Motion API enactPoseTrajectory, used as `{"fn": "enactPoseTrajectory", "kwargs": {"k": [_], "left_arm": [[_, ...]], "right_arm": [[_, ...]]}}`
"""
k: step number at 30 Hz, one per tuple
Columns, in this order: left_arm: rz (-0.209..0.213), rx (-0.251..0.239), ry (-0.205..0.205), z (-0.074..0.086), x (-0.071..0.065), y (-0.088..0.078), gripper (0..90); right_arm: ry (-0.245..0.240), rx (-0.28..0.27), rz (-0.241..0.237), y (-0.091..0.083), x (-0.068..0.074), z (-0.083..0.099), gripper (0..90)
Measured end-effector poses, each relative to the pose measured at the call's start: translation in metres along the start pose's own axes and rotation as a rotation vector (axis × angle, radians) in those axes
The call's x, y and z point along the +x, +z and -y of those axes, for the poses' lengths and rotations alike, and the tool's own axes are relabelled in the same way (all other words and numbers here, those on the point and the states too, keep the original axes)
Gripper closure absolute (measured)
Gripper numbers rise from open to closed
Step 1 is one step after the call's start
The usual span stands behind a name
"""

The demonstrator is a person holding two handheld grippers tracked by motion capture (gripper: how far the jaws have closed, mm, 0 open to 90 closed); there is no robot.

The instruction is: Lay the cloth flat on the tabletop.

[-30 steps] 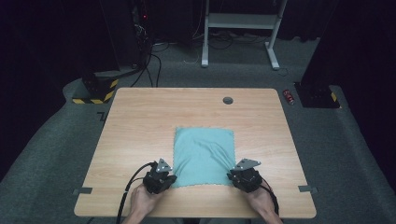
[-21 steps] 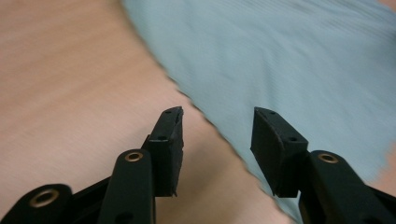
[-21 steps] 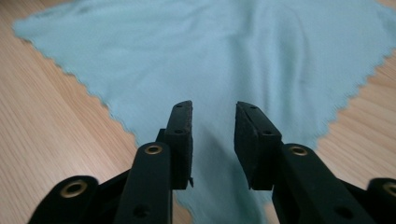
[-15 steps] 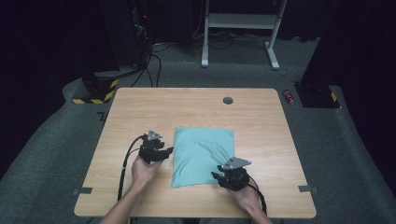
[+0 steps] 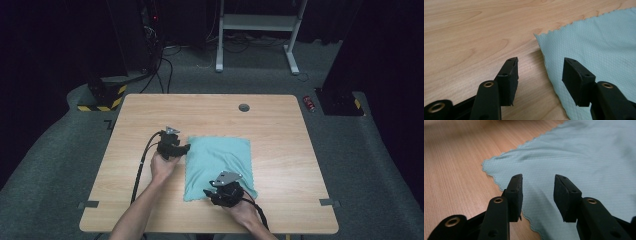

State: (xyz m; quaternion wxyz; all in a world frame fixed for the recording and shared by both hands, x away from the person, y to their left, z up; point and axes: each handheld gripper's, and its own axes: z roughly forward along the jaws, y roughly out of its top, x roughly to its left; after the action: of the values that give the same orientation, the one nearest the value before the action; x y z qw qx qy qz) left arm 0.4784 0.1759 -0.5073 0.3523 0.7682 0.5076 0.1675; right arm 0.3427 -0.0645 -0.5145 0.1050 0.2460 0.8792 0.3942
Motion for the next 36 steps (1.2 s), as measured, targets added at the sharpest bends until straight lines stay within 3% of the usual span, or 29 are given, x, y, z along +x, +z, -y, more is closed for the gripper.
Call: {"fn": "enactPoseTrajectory", "kwargs": {"k": [6,7,8,11,21,32,36], "left_arm": [[0.003,-0.006,0.007,-0.009,-0.004,0.006,47.2],[-0.002,-0.025,0.008,-0.012,-0.005,0.007,47.2],[0.003,-0.032,-0.012,-0.013,-0.004,0.008,47.2],[-0.003,-0.007,-0.005,-0.015,-0.002,0.011,46.9],[-0.012,0.003,-0.012,-0.020,-0.002,0.016,50.6],[-0.010,0.057,-0.012,-0.016,0.000,0.023,69.0],[0.002,0.058,-0.006,-0.016,-0.001,0.024,79.5]], "right_arm": [[-0.016,-0.007,-0.026,0.008,0.009,-0.004,59.0],[-0.013,-0.008,-0.028,0.009,0.010,-0.004,58.8],[-0.017,-0.011,-0.030,0.010,0.010,-0.005,58.8],[-0.019,-0.009,-0.036,0.011,0.011,-0.006,58.5],[-0.029,-0.013,-0.054,0.020,0.020,-0.011,56.7],[-0.053,-0.017,-0.086,0.030,0.034,-0.017,53.1],[-0.082,0.005,-0.080,0.036,0.040,-0.018,59.8]]}}
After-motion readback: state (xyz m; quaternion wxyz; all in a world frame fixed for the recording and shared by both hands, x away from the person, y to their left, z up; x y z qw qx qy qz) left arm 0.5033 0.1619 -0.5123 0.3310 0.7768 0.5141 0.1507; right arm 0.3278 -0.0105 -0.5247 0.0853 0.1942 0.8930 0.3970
